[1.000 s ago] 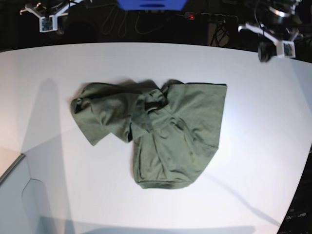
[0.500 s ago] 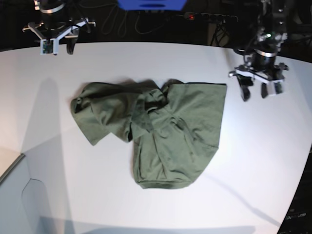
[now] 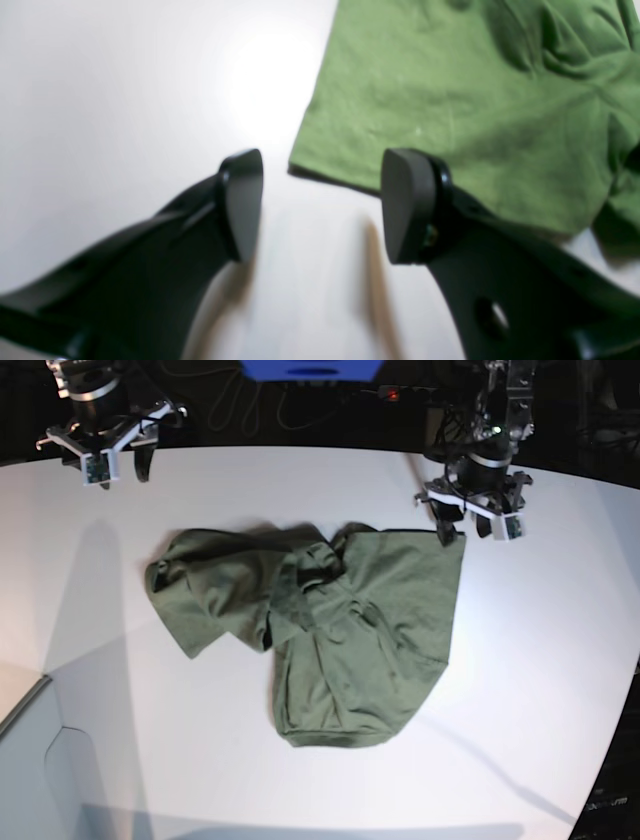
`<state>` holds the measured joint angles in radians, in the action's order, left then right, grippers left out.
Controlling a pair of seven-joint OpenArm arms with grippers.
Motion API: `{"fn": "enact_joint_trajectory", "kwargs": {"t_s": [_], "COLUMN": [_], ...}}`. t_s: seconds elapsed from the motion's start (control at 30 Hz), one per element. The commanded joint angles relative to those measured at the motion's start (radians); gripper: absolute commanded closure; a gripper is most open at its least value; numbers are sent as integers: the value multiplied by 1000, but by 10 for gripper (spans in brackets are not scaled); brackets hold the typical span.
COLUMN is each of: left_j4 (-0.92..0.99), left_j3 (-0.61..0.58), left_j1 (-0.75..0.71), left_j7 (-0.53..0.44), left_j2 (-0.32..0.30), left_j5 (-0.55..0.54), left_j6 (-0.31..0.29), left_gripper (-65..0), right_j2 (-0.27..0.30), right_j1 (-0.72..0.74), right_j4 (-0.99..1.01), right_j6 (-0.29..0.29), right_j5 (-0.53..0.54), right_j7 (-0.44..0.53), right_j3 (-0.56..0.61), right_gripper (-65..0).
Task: Layout the t-shirt on the table in an organized manner, then fold the t-shirt properly
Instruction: 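Lower both grippers onto the green t-shirt and grasp its edges, then lift the t-shirt with both grippers and stretch it between them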
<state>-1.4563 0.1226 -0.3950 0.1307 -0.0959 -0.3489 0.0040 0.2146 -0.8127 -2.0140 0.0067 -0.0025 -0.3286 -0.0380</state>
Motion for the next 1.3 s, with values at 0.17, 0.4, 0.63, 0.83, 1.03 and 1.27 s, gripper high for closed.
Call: {"fn": "enact_joint_trajectory", "kwargs": {"t_s": [0.17,0.4,0.63,0.83,1.03,1.27], "left_j4": [53,251,271,277,211,184], "left_j3": [1,-7,-100,-110,-57,-31], "left_j1": [66,195,210,176,129,110], "left_j7": [-26,-26,-26,-26,-27,-26], "left_j2": [-6,-8,-8,-8,-41,-46], "left_j5": [3,3,3,-5,-6,-5], "left_j6": [1,-8,-9,-9,-8,-8], "left_gripper": [-363,-363,-309,0,0,-1], "right_j2": [-8,-25,-39,-37,-34,-17], "right_j1": [42,91,125,164,260,424], "right_j4": [-17,-17,-17,-18,-18,-12], "right_j6": [0,0,0,0,0,0], "right_j5": [3,3,3,3,3,3], "right_j7": [18,16,16,18,18,16], "right_j3": [13,14,25,79,174,339], "right_gripper": [-310,-310,-309,-310,-335,-432]}}
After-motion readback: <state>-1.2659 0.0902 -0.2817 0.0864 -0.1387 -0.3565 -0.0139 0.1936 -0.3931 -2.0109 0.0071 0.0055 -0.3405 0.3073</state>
